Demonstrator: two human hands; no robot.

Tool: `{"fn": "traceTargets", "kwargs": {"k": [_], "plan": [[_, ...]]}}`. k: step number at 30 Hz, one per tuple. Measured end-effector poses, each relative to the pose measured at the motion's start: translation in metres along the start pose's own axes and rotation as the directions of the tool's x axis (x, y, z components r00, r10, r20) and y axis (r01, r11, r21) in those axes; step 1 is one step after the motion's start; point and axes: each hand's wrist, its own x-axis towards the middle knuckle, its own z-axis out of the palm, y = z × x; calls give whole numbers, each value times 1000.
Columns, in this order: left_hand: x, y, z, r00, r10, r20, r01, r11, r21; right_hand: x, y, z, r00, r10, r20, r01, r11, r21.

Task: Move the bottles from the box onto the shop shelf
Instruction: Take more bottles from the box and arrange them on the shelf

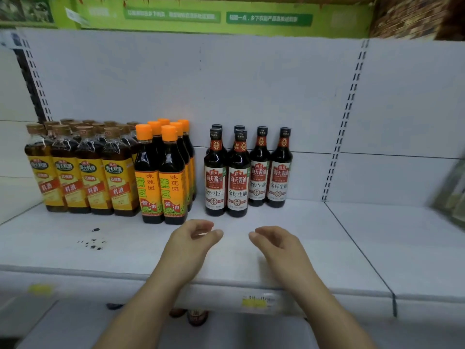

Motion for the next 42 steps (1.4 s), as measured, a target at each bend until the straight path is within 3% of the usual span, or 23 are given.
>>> {"fn": "traceTargets", "kwargs": {"k": [5, 10, 22, 32, 42], "plan": [[-35, -11, -18, 991, 77, 109, -73, 996, -43, -54, -8, 11, 989, 1, -147, 10, 997, 75], [-67, -32, -37, 973, 93, 210, -76, 993, -88, -107, -12, 28, 978, 31, -207, -1, 989, 145], [-120, -47, -18, 907, 111, 407, -21, 975, -219, -203, 3, 4, 876, 165, -453, -168, 985, 33], [-158, -26, 59, 825, 178, 537, -39, 965, -260, -253, 10, -67, 820, 205, -535, -203, 977, 63], [-241, 2, 194, 696, 155, 701, -76, 987, -143, -326, 81, -200, 745, 275, -608, -261, 959, 113]]}}
